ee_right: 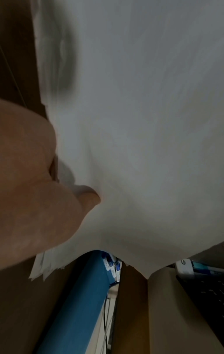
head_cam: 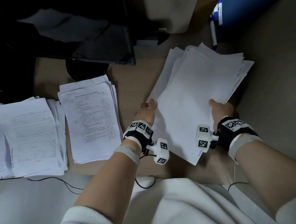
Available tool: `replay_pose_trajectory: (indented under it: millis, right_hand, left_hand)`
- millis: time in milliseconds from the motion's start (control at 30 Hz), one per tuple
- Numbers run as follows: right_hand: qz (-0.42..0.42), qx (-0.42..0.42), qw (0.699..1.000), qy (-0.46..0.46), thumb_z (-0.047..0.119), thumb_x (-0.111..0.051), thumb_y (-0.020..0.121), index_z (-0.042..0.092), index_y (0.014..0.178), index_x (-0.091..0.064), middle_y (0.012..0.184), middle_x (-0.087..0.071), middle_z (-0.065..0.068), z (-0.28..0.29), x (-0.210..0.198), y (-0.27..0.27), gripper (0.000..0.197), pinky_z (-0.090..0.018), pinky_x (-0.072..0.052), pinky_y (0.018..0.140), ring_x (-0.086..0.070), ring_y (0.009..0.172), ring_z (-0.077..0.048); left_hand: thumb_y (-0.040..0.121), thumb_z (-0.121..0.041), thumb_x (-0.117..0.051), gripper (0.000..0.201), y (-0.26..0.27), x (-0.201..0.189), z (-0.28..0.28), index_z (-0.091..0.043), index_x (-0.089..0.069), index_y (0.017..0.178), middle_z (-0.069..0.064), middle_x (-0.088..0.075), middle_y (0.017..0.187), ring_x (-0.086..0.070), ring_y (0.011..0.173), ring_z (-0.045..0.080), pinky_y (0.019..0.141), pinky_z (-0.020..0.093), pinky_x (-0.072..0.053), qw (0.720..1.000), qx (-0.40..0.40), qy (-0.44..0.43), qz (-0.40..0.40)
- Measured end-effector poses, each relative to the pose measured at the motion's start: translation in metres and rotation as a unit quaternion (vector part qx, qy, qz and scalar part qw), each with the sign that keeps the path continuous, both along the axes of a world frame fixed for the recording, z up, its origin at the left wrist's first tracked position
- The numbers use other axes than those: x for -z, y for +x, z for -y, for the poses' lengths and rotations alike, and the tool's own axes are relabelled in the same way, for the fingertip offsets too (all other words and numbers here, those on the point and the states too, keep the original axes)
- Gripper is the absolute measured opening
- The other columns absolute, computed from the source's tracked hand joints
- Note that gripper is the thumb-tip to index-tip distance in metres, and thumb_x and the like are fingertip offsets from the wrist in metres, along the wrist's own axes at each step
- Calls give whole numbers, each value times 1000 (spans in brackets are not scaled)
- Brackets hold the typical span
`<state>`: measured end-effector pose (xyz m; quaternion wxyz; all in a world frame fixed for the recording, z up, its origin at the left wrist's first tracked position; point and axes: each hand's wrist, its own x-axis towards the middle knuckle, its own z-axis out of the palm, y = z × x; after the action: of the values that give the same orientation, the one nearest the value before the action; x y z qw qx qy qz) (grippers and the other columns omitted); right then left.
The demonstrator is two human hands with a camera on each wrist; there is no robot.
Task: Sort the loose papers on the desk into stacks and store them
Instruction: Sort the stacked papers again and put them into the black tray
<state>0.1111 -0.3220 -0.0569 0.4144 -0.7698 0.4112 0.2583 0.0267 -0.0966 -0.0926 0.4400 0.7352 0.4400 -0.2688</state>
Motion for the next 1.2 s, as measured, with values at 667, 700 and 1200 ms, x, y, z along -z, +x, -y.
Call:
replay_pose_trajectory:
  millis: [667,700,1200]
  right_hand:
    - [-77,-128,988,-43,55,-77,65,4,89,-65,80,-65,-7,-18,-11,31,58,-45,-59,78,-68,76,-29]
    - [-93,-128,987,-31,59,-76,64,5,86,-63,78,-63,-5,-17,-9,32,59,-45,-58,81,-67,77,-29]
    - [-69,-153,985,44,11,-65,82,5,112,-49,90,-52,-8,-15,-15,0,34,-27,-36,57,-46,67,-23]
  left_hand:
    - [81,-61,-68,91,47,0,11,-1,-43,145,17,-33,151,-34,140,38,115,46,-34,999,-7,-32,-32]
    - [75,-65,-68,96,48,-4,11,-1,-47,142,17,-37,150,-37,138,38,113,48,-36,999,-15,-37,-34]
    - [54,-41,-81,90,15,22,10,-18,-52,137,7,-68,121,-66,103,29,91,41,-56,985,-120,-127,10]
